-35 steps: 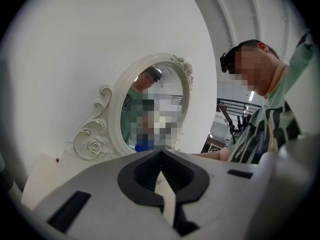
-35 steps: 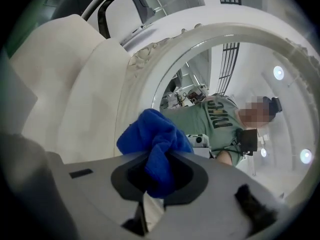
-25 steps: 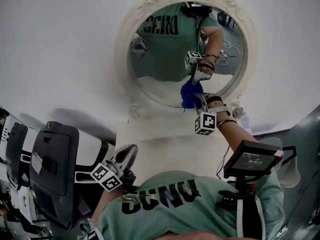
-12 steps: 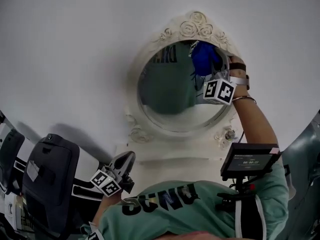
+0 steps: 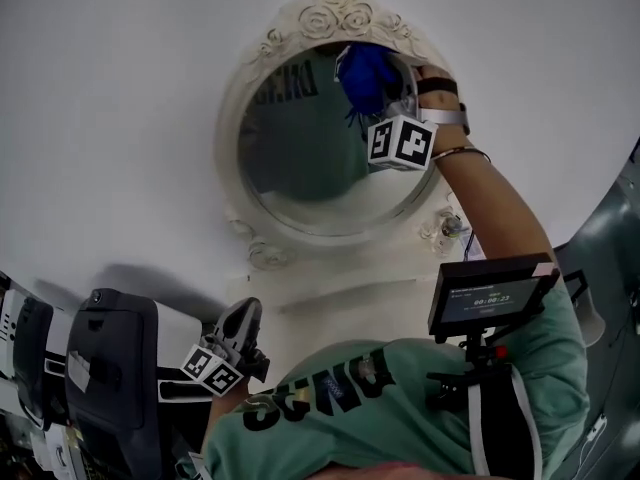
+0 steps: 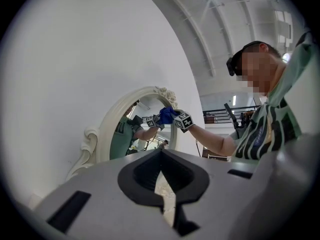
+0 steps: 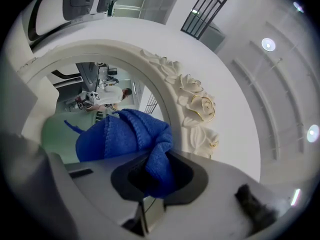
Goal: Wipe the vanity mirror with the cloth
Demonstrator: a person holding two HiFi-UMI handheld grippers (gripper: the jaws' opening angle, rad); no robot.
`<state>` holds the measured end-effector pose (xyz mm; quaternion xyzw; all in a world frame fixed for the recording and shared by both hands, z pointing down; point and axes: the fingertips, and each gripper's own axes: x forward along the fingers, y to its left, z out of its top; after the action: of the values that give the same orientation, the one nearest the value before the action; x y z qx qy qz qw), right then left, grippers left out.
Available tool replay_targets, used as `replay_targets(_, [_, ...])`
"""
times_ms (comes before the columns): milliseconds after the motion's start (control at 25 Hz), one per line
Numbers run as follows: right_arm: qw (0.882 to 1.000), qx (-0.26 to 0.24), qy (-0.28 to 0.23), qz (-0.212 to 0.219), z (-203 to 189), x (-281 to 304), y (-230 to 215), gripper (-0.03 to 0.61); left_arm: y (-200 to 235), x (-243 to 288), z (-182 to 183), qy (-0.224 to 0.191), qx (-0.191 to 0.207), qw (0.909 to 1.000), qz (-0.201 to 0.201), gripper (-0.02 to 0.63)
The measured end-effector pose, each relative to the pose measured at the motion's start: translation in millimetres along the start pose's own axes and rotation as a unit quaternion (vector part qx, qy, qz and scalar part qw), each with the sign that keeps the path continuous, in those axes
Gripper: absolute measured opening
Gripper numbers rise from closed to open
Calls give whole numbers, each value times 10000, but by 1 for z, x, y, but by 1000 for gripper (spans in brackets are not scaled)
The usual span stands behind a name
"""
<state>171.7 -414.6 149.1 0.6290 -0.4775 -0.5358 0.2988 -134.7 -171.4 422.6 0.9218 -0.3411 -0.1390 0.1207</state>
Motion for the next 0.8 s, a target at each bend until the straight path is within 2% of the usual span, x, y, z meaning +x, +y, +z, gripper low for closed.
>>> replay_targets(280, [9988,-71,43,487,-27,-33,76,46,-1,7,-19,298,-231,9993,1,9])
replay_targets(440, [9934,-21,155,1134,-57,-69,184,46,15,15,-44,576,-364,9977,55,9])
replay_targets(520, [9879,-10,237,1530,-71,-95,238,46,14,14,-57,762,-458,9960,96,9])
replay_targets(640, [9770,-4,439,2087,-93,-133,296,46,6,11,-68,948,-599,9936,157,9])
replay_targets(800, [9515,-253,800,2961,-124,-177,368,46,-4,7,-78,1107,-687,9912,247,9])
